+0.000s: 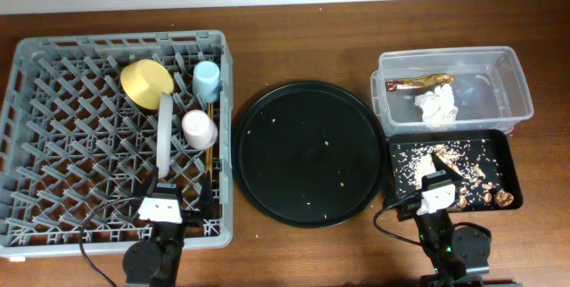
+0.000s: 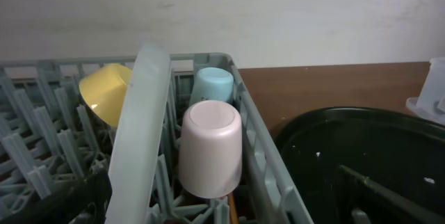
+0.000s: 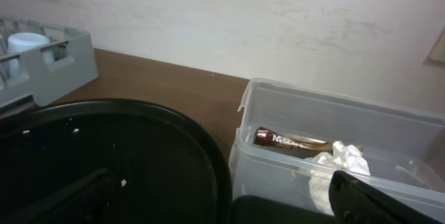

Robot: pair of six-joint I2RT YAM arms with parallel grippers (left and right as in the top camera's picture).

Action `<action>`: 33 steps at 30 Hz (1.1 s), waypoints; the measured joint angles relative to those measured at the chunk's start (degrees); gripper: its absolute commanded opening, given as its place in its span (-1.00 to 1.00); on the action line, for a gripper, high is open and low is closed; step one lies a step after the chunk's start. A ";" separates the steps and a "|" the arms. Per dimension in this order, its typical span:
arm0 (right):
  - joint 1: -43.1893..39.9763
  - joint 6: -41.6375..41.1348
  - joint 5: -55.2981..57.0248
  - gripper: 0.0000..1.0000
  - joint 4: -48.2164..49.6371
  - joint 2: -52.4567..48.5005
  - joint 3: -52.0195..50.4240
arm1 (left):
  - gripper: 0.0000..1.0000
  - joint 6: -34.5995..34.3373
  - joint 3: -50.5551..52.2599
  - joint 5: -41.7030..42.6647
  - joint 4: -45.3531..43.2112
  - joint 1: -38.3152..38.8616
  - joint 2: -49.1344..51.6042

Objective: Sort waste into correct bins and load items into the dishwasher rack

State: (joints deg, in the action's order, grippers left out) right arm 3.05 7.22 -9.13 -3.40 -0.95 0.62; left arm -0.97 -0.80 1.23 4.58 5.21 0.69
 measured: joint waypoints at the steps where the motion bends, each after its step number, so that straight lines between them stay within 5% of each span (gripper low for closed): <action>1: 0.00 0.00 0.02 0.97 0.00 0.00 0.00 | 0.99 0.61 0.00 0.00 0.00 -0.42 0.00; 33: 0.00 0.00 0.02 0.98 0.00 0.00 0.00 | 0.99 1.42 0.00 0.00 0.00 -2.99 0.00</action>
State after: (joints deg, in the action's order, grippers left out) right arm 3.05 7.22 -9.10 -3.40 -0.95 0.62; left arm 0.45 -0.80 1.23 4.58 2.22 0.69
